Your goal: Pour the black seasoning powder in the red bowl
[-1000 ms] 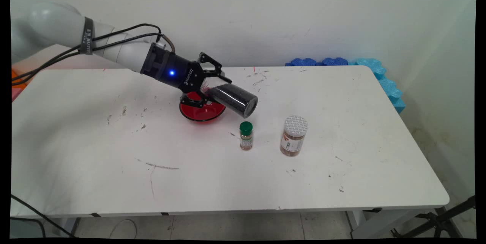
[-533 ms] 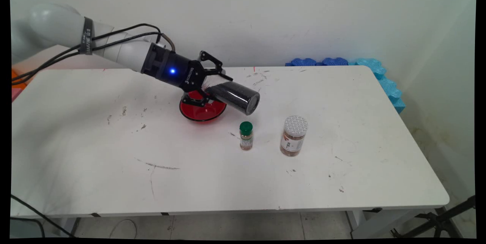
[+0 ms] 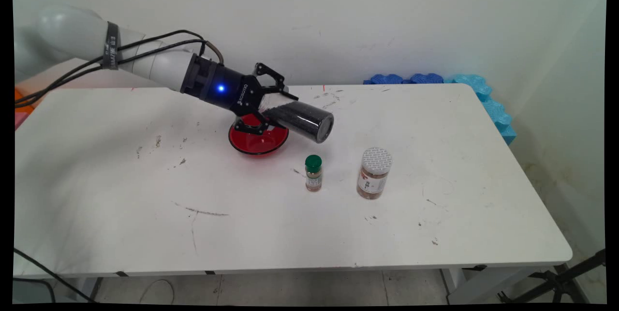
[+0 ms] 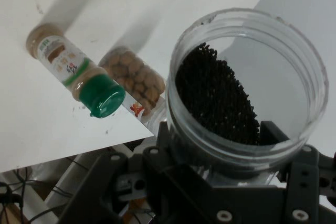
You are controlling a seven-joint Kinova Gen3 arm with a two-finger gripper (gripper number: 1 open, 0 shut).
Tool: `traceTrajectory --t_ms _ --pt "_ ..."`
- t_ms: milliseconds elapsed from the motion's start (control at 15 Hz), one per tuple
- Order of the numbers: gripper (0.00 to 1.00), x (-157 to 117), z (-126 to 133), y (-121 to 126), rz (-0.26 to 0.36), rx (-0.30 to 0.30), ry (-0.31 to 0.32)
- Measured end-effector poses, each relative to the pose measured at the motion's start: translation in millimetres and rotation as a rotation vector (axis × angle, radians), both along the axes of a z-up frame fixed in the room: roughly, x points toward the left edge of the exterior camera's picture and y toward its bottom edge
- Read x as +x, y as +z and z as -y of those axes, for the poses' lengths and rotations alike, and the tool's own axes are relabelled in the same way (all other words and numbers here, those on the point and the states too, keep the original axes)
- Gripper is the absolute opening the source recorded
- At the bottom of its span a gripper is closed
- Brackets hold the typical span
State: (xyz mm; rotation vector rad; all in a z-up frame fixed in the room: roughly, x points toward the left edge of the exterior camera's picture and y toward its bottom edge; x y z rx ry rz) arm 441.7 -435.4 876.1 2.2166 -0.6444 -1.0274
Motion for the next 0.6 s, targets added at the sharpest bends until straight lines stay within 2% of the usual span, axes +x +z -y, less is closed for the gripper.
traceTrajectory --t_ms 600 --pt "0.00 -0.9 1.7 0.0 -0.030 0.021 0.022"
